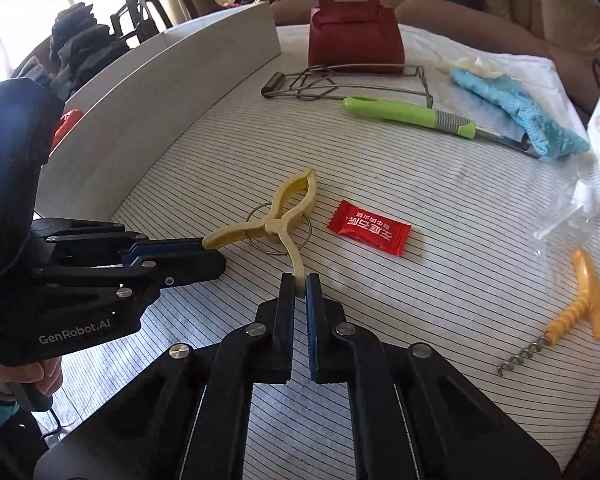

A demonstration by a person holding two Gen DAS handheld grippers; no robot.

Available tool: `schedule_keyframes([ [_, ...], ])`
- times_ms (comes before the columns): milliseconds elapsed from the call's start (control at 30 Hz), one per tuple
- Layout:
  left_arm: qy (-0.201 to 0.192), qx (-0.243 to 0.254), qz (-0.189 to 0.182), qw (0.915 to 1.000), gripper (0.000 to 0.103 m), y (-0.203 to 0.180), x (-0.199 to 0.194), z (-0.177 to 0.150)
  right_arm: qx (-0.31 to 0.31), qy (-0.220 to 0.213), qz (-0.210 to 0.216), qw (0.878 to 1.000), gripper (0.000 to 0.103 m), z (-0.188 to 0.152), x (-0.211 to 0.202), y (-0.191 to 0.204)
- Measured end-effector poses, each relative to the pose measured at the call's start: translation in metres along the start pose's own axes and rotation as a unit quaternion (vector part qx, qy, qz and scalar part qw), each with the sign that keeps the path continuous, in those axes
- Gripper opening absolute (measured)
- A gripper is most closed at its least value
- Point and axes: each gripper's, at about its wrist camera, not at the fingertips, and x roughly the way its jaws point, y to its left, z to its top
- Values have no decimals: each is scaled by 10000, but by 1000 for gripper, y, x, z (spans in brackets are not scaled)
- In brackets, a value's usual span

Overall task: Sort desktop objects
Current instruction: 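Grasp the yellow clip with the left tool while the right tool releases it, then carry the yellow clip with the left tool over the white box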

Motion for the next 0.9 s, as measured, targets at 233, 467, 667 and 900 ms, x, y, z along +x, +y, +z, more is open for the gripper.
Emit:
schedule_keyframes([
  [233,-51,220,-34,9997,53,-5,4,4,-14,-4,84,10000,6,0,-2,-1],
  [467,36,437,-96,9990,7,-10,8,1,13,30,153,9999,6,-4,-2,-2],
  [667,-101,345,-156,9992,7,-10,-6,4,-40,-14,138,9999,6,-2,-5,2],
  [900,-424,419,-271,9979,7,-16,-54,16,-39,-341,187,9992,6,10,-41,15],
])
